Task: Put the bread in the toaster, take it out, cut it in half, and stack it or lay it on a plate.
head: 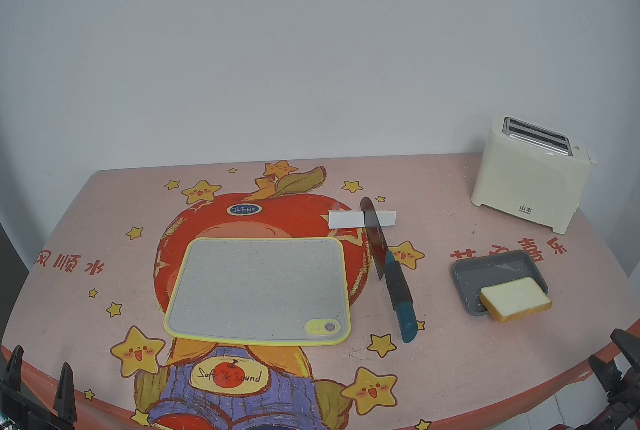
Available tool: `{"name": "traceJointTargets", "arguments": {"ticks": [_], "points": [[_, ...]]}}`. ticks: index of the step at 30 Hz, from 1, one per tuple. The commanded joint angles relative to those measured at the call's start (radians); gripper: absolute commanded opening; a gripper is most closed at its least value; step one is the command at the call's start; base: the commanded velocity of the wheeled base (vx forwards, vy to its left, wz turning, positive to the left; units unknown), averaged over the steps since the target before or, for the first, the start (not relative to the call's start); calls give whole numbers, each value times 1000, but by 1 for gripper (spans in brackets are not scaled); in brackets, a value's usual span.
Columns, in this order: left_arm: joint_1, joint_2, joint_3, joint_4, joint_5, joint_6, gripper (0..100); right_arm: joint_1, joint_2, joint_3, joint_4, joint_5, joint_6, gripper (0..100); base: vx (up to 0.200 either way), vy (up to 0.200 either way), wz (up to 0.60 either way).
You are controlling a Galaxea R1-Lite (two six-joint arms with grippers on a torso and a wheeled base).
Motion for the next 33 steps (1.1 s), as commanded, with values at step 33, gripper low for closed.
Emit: {"name": "traceJointTargets", "arguments": {"ticks": [33], "points": [[0, -5, 18, 0, 0, 0, 100, 1, 681, 2, -361, 96, 243, 100, 0, 0, 0]]}}
